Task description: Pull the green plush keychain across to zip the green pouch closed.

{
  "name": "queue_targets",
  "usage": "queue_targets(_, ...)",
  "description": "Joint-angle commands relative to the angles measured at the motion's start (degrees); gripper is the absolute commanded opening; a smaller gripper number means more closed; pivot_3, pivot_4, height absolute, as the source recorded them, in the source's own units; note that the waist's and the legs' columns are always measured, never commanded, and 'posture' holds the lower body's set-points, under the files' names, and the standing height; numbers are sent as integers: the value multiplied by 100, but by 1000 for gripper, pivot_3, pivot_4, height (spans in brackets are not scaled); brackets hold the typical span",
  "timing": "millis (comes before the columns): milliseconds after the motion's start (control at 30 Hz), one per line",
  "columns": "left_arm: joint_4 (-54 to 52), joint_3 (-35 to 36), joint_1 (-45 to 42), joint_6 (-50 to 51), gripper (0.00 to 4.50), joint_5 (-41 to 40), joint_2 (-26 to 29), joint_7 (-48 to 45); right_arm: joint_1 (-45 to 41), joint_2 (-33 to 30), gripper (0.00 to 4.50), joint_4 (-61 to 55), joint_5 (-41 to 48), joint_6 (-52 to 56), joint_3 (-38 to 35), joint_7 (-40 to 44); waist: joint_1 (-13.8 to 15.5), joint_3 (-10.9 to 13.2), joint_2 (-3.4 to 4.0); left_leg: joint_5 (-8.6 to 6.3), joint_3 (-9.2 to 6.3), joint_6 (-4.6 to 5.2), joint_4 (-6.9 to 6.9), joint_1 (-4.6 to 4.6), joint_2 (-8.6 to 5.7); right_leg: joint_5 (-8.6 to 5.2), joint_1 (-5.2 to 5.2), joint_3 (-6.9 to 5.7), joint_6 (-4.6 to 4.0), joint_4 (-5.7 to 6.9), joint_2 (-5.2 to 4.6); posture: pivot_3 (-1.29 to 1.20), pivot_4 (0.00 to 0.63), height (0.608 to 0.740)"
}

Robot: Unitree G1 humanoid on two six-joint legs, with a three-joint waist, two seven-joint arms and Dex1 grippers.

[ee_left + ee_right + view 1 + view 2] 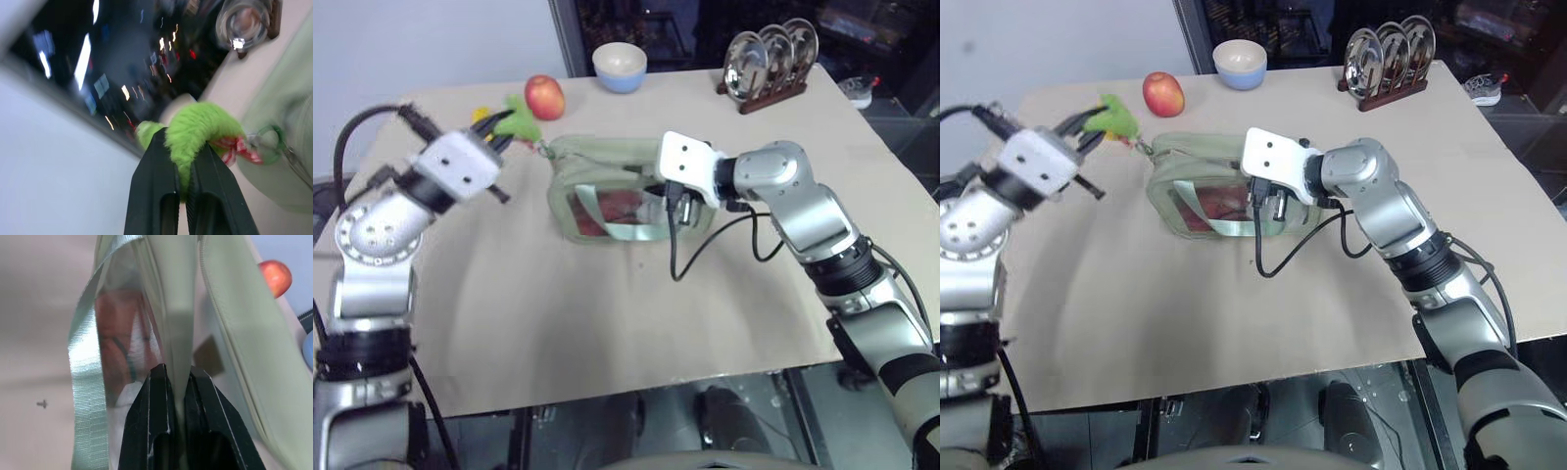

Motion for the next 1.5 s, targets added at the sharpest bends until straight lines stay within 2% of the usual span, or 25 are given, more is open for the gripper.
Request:
queue_targets(33, 416, -565, -548, -1029, 57, 625, 337, -223, -11, 21, 0, -27, 12, -49, -40, -41, -1, 0, 0, 0, 2, 0, -3, 0, 0, 0, -5, 3, 0, 1, 1, 0, 150, 740)
queue_targets(100, 736, -908, -931, -1301, 57, 803, 448, -433, -17, 39, 0, -7, 7, -63, -37, -58, -3, 0, 0, 0, -6, 0, 1, -20, 1, 0, -19, -8, 0, 4, 4, 0, 150, 740)
queue_targets(167, 1050, -1128, -1233, -1410, 766, 874, 465, -561, -15, 56, 0, -4, 1, -66, -41, -75, -8, -1, 0, 1, -9, 0, 24, -58, 0, 0, -53, -13, 0, 21, 7, 0, 150, 740)
queue_targets(200, 1234, -1202, -1383, -1522, 927, 912, 439, -557, -11, 68, 0, -8, 1, -60, -45, -89, -8, -1, 0, 1, -11, 0, 33, -69, -2, 0, -65, -16, 0, 26, 8, 0, 150, 740)
queue_targets(267, 1510, -1299, -1576, -1696, 1937, 860, 413, -615, -3, 82, 0, -15, 0, -47, -56, -122, -13, -1, 0, 2, -9, 0, 42, -72, -12, 0, -70, -25, 0, 42, 7, 0, 150, 740)
queue_targets(300, 1594, -1309, -1623, -1695, 1937, 690, 400, -720, 2, 86, 0, -23, 1, -36, -61, -138, -13, -1, 0, 2, -10, 1, 44, -72, -15, 0, -69, -26, 0, 43, 7, 0, 150, 740)
queue_targets(400, 1554, -1105, -1488, -946, 1937, -477, 352, -1423, 19, 73, 0, -29, 1, -24, -73, -166, -19, -1, 0, 2, -10, 1, 48, -72, -16, 0, -69, -27, 1, 51, 8, 0, 150, 740)
queue_targets(467, 1201, -812, -993, 225, 1937, -1833, 454, -2297, 28, 54, 0, -27, 1, -29, -77, -169, -49, 0, 0, 2, -13, 1, 50, -72, -14, -1, -70, -30, 0, 56, 7, 0, 150, 740)
queue_targets(533, 952, -368, -504, 1367, 1937, -2879, 516, -2745, 30, 49, 0, -13, 3, -43, -80, -171, -116, 0, 0, 2, -9, 2, 52, -68, -13, -1, -74, -31, 0, 74, 3, 0, 150, 740)
queue_targets(600, 817, 91, 94, 2105, 1937, -3556, 590, -3080, 32, 45, 0, -7, 8, -54, -83, -170, -175, -1, 0, 2, -12, 2, 56, -69, -12, -1, -74, -34, 0, 77, 3, 0, 150, 740)
queue_targets(667, 595, 558, 675, 2827, 1937, -4101, 495, -2985, 34, 35, 0, -12, 11, -66, -82, -162, -183, 0, 1, 2, -9, 2, 57, -64, -9, -1, -74, -35, 0, 79, 4, 0, 150, 740)
queue_targets(733, 411, 773, 1167, 3048, 1937, -4105, 282, -2679, 32, 13, 0, -15, 22, -81, -82, -143, -157, 0, 1, 2, -12, 2, 61, -63, -6, -1, -73, -38, 0, 81, 3, 0, 150, 740)
queue_targets(900, -157, 757, 1789, 3464, 1937, -4135, -440, -2048, 9, -51, 0, 7, 27, -132, -65, -71, -58, -1, -1, 2, -18, 1, 77, -60, -11, -1, -59, -47, 0, 87, -11, 0, 150, 740)
queue_targets(1033, -223, 540, 1730, 3505, 1937, -3824, -920, -1690, -4, -93, 0, -18, 37, -120, -56, -25, -10, -2, -3, 2, -22, 1, 85, -61, -9, 0, -59, -51, 0, 91, -16, 0, 150, 740)
queue_targets(1200, 91, 238, 1274, 3241, 1937, -3268, -1285, -1354, -32, -120, 0, 1, 33, -131, -70, 5, 10, -4, -5, 2, -20, 0, 87, -61, -11, 0, -58, -51, 0, 92, -17, 0, 150, 740)
queue_targets(1333, 229, -26, 1012, 3091, 1937, -2986, -1429, -1447, -43, -142, 0, -16, 27, -74, -75, 27, 0, -5, -6, 2, -19, 0, 90, -62, -13, 0, -59, -49, 0, 91, -17, 0, 150, 740)
queue_targets(1367, 262, -51, 979, 3058, 1551, -2953, -1451, -1463, -45, -195, 0, -27, -10, -121, -37, 70, -1, -5, -6, 2, -20, 0, 90, -62, -13, 0, -59, -49, 0, 91, -17, 0, 150, 740)
queue_targets(1433, 273, -53, 947, 3042, 1219, -2941, -1493, -1479, -42, -255, 0, -40, -28, -239, -39, 104, 2, -5, -6, 2, -20, 0, 90, -62, -12, 0, -59, -49, 0, 91, -16, 0, 150, 740)
queue_targets(1500, 217, -45, 957, 3038, 103, -2939, -1513, -1511, -42, -260, 850, -131, 71, -160, -149, 107, 3, -5, -6, 2, -20, 0, 90, -63, -12, 0, -59, -49, 0, 89, -17, 0, 150, 740)
